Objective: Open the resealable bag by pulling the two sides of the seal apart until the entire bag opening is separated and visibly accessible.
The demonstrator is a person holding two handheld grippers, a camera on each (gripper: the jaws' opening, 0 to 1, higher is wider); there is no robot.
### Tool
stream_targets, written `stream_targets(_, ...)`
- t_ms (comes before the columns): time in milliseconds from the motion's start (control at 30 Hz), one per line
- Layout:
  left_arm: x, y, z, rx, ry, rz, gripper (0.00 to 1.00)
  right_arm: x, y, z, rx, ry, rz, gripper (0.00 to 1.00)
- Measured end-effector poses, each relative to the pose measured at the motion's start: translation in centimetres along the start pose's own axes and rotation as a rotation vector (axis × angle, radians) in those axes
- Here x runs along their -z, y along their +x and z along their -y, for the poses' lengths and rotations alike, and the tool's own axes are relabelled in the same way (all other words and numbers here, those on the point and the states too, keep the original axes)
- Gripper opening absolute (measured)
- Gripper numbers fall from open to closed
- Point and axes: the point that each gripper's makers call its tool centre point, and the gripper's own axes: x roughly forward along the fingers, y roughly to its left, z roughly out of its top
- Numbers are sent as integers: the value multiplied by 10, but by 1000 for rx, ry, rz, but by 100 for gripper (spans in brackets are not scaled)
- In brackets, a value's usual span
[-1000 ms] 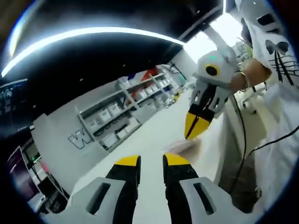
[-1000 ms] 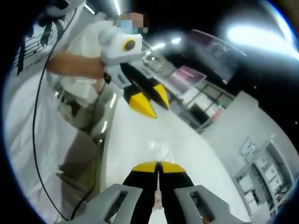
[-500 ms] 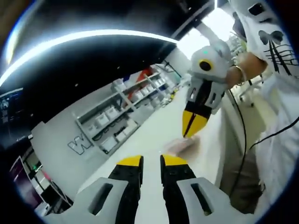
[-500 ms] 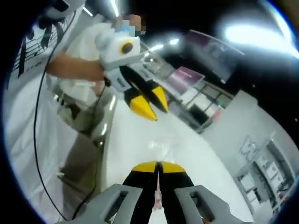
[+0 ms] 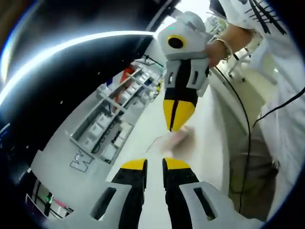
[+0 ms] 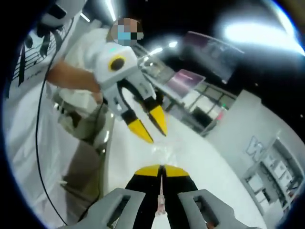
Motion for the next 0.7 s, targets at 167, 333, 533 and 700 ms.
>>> stream_targets(167,-4,1,-4,-17,29,3,12,0,0,-2,-3,2,1,0)
stream_targets(333,-2,2,-3,-12,52,-15,12,0,-1,-3,-1,3,1,0)
stream_targets(533,-3,1,-4,-28,96,-24,12,-1,-1,-6,-3,1,0,0)
stream_targets(700,-1,3,-5,-27,136,-39,11,-2,-2,-7,-1,2,2,0)
